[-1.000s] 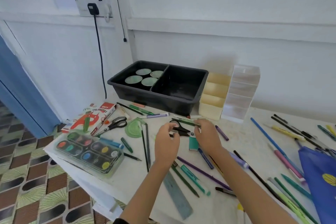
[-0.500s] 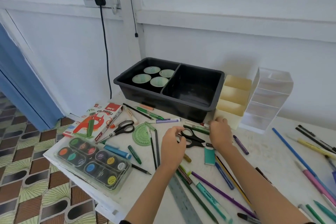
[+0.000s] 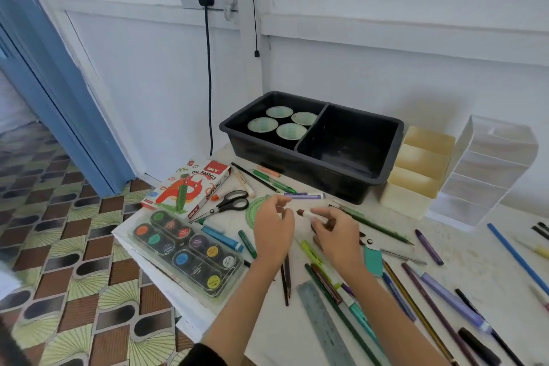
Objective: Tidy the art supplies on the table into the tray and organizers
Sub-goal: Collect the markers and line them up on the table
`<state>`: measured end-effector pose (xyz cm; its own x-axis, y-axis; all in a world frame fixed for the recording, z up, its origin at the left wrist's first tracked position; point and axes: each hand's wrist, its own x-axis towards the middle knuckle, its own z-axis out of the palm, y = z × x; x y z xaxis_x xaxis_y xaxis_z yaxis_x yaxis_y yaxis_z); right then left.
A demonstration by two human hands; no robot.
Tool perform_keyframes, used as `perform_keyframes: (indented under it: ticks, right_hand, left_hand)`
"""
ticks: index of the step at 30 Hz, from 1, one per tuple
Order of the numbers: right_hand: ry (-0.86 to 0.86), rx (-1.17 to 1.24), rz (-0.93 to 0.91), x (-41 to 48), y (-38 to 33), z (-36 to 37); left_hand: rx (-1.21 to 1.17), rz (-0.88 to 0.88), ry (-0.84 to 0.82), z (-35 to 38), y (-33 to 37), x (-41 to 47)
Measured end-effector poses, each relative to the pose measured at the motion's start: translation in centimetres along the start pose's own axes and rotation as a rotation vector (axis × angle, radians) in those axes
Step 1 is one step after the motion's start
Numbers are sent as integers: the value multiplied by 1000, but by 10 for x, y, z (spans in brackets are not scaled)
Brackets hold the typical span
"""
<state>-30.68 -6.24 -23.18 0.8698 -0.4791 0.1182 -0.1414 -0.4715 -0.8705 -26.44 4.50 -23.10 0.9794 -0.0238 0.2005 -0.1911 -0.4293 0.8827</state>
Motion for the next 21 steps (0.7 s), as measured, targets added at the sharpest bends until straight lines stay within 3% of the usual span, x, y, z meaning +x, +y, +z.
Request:
perform_keyframes:
  ticks: [8,14,21]
  right_hand:
    - [-167,490,182,7,-29,51]
    - [-156,594,255,14,-37,69]
    - [-82,598,275,17,-33,65]
  left_hand:
    - [359,44,-10,-60,-50,75]
    - [685,123,-177,-69,-80,109]
    - [603,89,-103,-66,-92,121]
